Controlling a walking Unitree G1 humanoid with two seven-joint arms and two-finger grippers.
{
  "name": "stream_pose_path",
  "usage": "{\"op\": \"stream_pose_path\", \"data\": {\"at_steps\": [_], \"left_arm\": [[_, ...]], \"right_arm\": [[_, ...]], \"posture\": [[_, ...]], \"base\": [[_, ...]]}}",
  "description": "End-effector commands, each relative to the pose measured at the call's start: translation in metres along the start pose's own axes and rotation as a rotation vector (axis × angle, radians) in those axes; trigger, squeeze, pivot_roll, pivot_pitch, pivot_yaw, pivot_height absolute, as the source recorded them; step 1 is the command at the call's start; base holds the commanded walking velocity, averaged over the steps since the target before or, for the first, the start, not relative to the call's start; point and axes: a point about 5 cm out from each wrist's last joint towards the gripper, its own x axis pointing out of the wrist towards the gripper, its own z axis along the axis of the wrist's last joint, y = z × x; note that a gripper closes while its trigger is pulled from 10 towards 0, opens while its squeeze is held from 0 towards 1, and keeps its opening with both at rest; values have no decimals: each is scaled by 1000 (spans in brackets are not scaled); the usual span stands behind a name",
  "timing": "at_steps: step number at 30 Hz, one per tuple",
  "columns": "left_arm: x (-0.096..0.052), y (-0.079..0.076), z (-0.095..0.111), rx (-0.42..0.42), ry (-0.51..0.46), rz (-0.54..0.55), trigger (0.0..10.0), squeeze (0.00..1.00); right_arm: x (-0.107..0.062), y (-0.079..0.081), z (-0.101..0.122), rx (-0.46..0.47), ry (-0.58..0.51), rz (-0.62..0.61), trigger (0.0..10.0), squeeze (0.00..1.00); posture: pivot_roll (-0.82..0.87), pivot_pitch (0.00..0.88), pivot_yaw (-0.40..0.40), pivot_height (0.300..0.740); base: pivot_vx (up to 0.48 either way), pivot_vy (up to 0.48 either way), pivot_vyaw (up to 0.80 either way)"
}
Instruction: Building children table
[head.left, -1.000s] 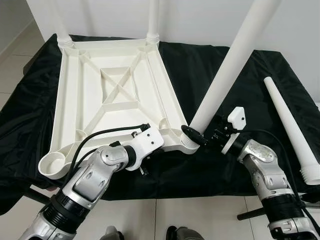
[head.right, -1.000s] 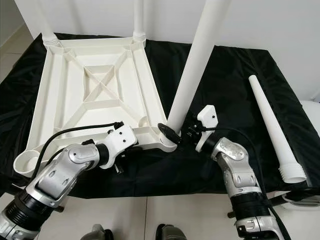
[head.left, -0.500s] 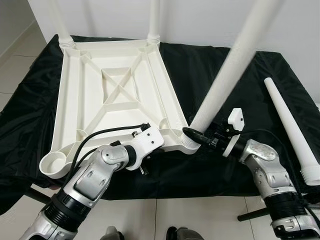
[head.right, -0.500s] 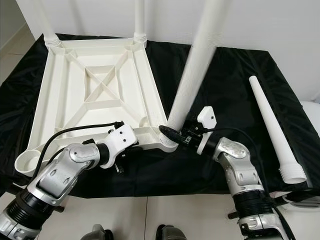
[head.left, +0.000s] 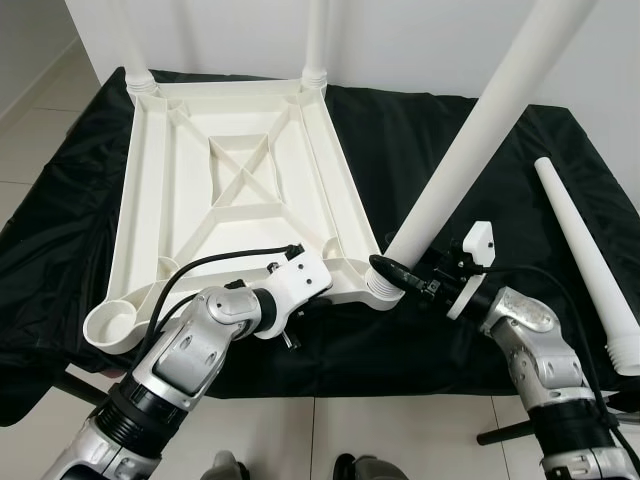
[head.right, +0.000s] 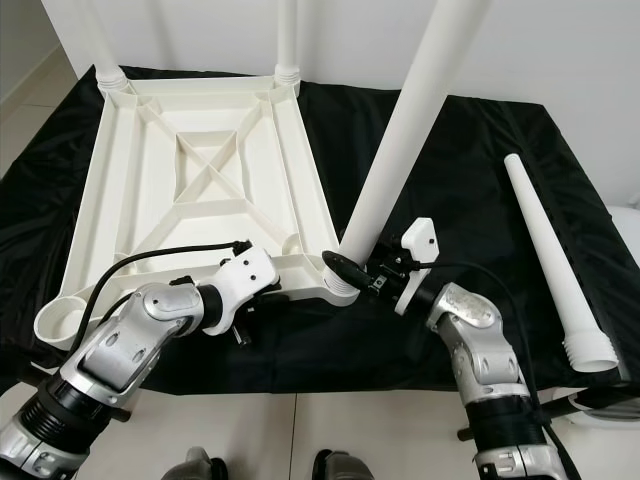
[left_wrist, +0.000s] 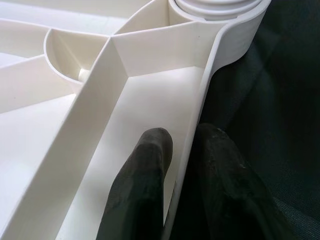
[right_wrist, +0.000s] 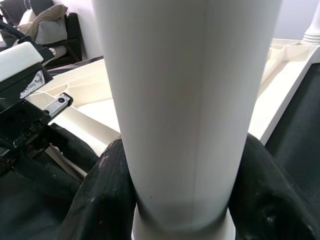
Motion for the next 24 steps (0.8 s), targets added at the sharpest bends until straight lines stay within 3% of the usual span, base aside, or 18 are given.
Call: {"op": "stream_pose_path", "data": {"at_steps": [1,10,24], "left_arm": [[-2,12,-7,-23,52,104,10000,0],[-1,19,-4,-54,61,146,10000,0],[-2,22,-3,-60,66,162,10000,0]], "right_arm": [[5,15,-7,54,-10,31,0,0],[12,25,-9,56,-43,-177,0,0],[22,44,-12,81,-70,-347,0,0]], "posture": [[-51,137,-35,740],[-53,141,-31,740],[-51,138,-32,740]], "base": [[0,0,0],[0,0,0],[0,0,0]]}}
